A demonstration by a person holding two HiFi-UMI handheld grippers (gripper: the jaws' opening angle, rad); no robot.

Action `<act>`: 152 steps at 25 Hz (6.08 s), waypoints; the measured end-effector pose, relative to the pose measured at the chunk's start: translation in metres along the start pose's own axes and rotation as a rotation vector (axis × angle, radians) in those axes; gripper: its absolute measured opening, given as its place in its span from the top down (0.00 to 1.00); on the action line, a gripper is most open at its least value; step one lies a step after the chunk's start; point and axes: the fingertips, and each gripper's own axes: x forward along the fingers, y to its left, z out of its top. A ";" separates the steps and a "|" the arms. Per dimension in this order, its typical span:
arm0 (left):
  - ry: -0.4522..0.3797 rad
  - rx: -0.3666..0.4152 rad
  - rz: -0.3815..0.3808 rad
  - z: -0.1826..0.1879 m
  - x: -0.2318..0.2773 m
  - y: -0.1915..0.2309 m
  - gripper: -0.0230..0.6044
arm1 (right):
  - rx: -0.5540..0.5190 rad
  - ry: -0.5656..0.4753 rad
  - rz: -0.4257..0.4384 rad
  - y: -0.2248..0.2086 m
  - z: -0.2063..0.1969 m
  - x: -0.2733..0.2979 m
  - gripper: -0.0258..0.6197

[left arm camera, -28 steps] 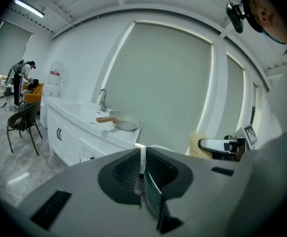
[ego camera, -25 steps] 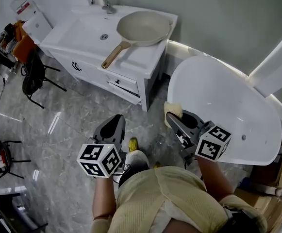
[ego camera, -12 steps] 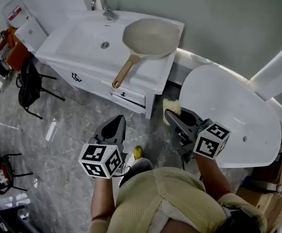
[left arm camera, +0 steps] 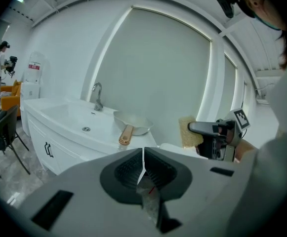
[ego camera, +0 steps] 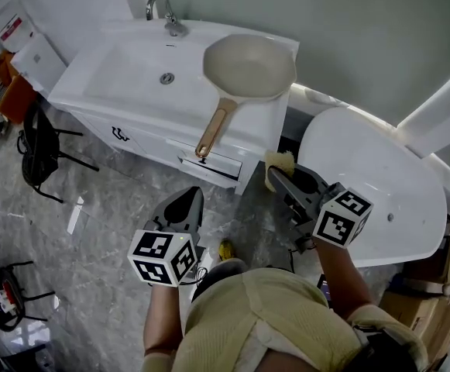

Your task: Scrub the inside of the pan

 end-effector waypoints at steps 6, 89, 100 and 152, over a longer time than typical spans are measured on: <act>0.031 0.031 -0.054 0.002 0.006 0.008 0.86 | -0.038 -0.005 -0.037 0.006 0.009 0.016 0.83; 0.523 -0.183 -0.520 0.068 0.267 0.070 0.68 | -0.528 0.162 -0.313 -0.245 0.166 0.216 0.83; 0.529 -0.198 -0.562 0.069 0.267 0.071 0.68 | -0.700 0.307 -0.447 -0.296 0.164 0.273 0.83; 0.522 -0.132 -0.531 0.069 0.265 0.071 0.68 | -0.696 0.466 -0.312 -0.307 0.081 0.355 0.83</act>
